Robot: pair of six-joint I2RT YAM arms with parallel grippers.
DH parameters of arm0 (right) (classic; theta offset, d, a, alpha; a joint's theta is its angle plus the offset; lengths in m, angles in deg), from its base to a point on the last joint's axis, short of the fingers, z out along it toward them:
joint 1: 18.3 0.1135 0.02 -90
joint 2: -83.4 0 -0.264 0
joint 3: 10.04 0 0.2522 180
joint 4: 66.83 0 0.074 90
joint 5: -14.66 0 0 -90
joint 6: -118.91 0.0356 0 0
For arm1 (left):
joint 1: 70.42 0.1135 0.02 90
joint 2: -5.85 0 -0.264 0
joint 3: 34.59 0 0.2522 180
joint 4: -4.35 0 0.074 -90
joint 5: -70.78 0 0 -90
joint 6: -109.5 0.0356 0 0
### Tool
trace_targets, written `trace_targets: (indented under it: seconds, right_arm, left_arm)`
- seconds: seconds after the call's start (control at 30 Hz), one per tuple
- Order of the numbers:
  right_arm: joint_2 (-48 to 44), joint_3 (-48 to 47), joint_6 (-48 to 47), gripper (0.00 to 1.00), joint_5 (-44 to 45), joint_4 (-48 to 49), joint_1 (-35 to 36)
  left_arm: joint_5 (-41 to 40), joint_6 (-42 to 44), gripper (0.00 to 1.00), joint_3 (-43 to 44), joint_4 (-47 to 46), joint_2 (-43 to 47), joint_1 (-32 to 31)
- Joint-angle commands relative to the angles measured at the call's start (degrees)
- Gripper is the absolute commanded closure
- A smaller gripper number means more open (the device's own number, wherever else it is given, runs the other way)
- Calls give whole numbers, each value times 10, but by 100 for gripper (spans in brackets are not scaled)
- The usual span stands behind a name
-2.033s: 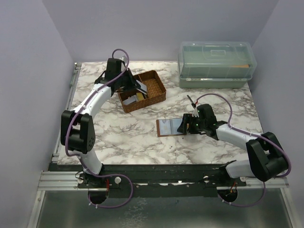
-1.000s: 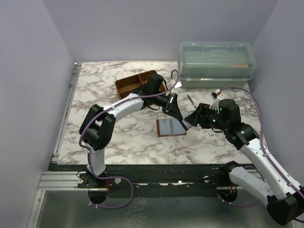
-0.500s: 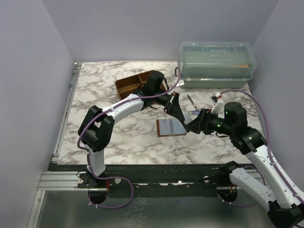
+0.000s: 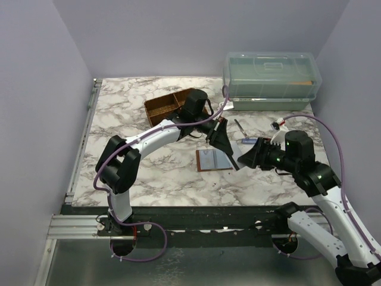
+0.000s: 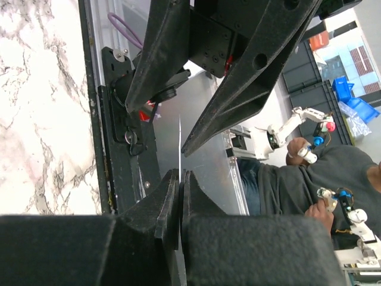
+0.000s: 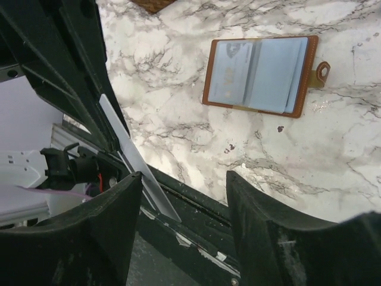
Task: Put the credit cards into the card holder
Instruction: Pick up the credit card from the storage box.
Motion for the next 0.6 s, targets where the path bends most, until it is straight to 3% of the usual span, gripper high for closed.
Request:
trace_targets:
  seconds: [0.0,0.2,0.37,0.5,0.57]
  right_arm:
    - [-9,-10,-5,41,-51,-5,-2]
    - [-22,14,12,54,-99,47,-1]
    - [-4,26,9,71,-135,64,-1]
    - [-14,38,17,76,-125,74,-1]
    - [-28,52,29,82,-111,91,-1]
  left_arm:
    - [27,1,100,-5,-18,17,-11]
    - [32,0,100,-6,-20,15,-21]
    - [34,-2,100,-5,-23,19,-22]
    - [4,-9,100,-8,-25,13,-20]
    - [-3,-12,93,-3,-26,8,-17]
